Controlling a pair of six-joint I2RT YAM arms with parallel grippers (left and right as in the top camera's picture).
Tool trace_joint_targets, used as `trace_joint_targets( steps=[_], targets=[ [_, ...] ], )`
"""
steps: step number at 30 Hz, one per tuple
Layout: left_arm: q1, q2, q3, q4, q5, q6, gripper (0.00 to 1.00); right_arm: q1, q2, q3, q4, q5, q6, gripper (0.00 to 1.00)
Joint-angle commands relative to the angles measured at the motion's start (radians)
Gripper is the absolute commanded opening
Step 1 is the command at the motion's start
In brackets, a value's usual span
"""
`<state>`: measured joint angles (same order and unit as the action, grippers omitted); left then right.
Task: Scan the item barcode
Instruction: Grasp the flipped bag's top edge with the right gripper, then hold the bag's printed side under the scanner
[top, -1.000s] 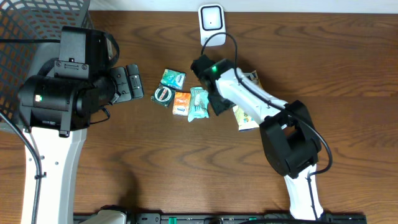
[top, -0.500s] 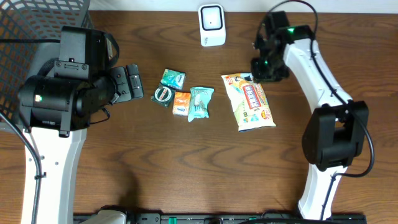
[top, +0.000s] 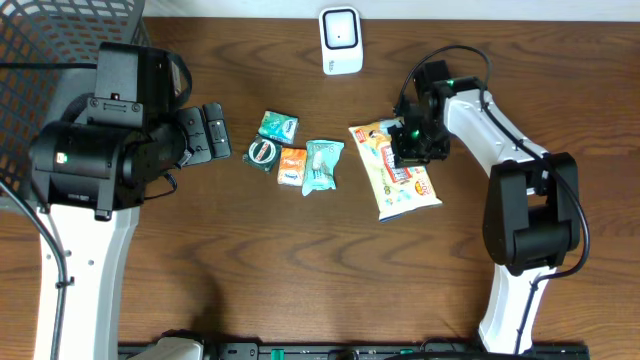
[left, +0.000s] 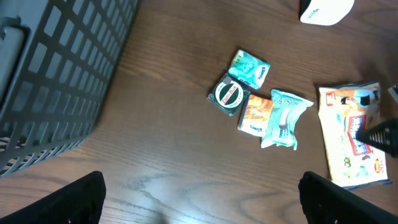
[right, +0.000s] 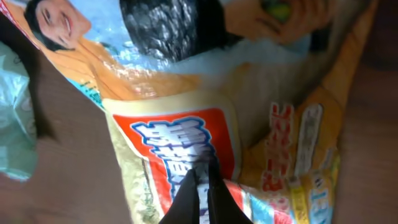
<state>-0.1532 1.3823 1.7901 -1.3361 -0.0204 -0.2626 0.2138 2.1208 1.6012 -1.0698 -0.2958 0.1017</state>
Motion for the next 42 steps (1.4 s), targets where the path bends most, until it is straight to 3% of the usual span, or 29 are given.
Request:
trace_joint_targets(
  steps=[1,3,4,6,7,10,12,22,28,29,32,35,42],
  targets=[
    [0.003,-0.002,-0.006,-0.003,0.006,-0.005,0.98,0.006,-0.009,0.115,-0.07,0.015,0.032,0.01],
    [0.003,-0.002,-0.006,-0.003,0.006,-0.005,0.98,0.001,-0.018,0.187,-0.115,0.063,0.032,0.02],
    [0.003,-0.002,-0.006,-0.003,0.006,-0.005,0.98,-0.003,-0.022,0.225,-0.13,0.098,0.032,0.1],
    [0.003,-0.002,-0.006,-0.003,0.006,-0.005,0.98,-0.006,-0.027,0.273,-0.135,0.17,0.032,0.45],
    [0.003,-0.002,-0.006,-0.003,0.006,-0.005,0.98,-0.009,-0.028,0.285,-0.13,0.214,0.031,0.56],
    [0.003,-0.002,-0.006,-0.003,0.006,-0.005,0.98,-0.021,-0.021,0.274,-0.105,0.282,0.001,0.68],
    [0.003,-0.002,-0.006,-0.003,0.006,-0.005,0.98,-0.032,-0.008,0.24,-0.08,0.216,-0.049,0.78],
    [0.003,-0.002,-0.006,-0.003,0.006,-0.005,0.98,-0.039,0.041,0.009,0.064,0.0,-0.198,0.85],
    [0.003,-0.002,-0.006,-0.003,0.006,-0.005,0.98,-0.036,0.041,-0.105,0.132,-0.057,-0.196,0.73],
    [0.003,-0.002,-0.006,-0.003,0.006,-0.005,0.98,-0.036,0.041,-0.12,0.144,-0.064,-0.196,0.65],
    [0.003,-0.002,-0.006,-0.003,0.006,-0.005,0.98,-0.036,0.041,-0.144,0.16,-0.102,-0.187,0.28],
    [0.003,-0.002,-0.006,-0.003,0.006,-0.005,0.98,-0.036,0.037,-0.127,0.154,-0.15,-0.145,0.04],
    [0.003,-0.002,-0.006,-0.003,0.006,-0.005,0.98,-0.033,0.037,0.088,0.135,-0.186,0.014,0.01]
  ],
)
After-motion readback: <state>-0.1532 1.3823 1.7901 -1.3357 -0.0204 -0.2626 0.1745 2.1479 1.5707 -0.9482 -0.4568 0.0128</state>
